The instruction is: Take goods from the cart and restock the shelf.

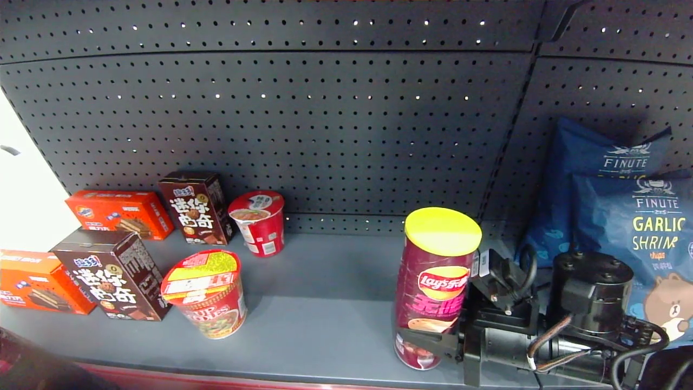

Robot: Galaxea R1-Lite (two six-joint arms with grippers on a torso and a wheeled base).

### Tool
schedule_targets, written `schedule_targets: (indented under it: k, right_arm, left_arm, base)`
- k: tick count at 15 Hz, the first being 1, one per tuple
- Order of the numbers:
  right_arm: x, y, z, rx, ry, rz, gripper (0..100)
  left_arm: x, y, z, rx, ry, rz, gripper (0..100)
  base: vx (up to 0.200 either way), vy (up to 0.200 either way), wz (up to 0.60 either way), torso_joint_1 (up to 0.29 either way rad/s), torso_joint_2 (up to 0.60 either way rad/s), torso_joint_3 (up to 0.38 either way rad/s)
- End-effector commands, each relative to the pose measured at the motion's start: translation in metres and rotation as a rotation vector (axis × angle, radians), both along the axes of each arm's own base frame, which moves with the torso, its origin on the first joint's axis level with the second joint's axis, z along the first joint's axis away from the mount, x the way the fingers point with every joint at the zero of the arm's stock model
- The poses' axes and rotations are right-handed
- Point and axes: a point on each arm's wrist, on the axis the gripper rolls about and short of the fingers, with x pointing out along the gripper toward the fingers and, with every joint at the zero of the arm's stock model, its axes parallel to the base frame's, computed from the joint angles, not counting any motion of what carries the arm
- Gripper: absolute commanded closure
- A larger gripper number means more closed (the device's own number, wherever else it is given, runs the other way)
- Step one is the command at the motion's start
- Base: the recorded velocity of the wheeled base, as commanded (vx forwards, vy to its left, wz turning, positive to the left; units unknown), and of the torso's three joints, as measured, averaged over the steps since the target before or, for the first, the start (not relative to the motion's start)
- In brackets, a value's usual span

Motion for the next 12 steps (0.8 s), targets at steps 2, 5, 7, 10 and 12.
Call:
schedule_targets:
  k: [2,5,7,10,12]
  right_arm:
    - [0.005,0.003,-0.009,-0.016,0.021,-0.002,100]
    - [0.008,0.005,-0.014,-0.023,0.03,-0.002,100]
    - [0.011,0.007,-0.015,-0.013,0.017,-0.002,100]
    - [0.01,0.001,-0.013,-0.011,0.02,-0.021,0]
    - [0.009,-0.005,-0.011,-0.006,0.014,-0.036,0]
  left_arm:
    - [0.001,0.0,-0.001,0.0,0.006,0.0,100]
    - [0.001,0.0,-0.003,0.0,0.011,0.0,100]
    - [0.0,0.0,-0.004,0.0,0.013,0.0,100]
    - [0.0,0.0,-0.005,0.0,0.016,0.0,100]
    - [0.0,0.0,-0.005,0.0,0.013,0.0,100]
  base:
    - [0.0,0.0,0.0,0.0,0.0,0.0]
    - [0.0,0.0,0.0,0.0,0.0,0.0]
    - [0.0,0.0,0.0,0.0,0.0,0.0]
    - [0.0,0.0,0.0,0.0,0.0,0.0]
    - [0.0,0.0,0.0,0.0,0.0,0.0]
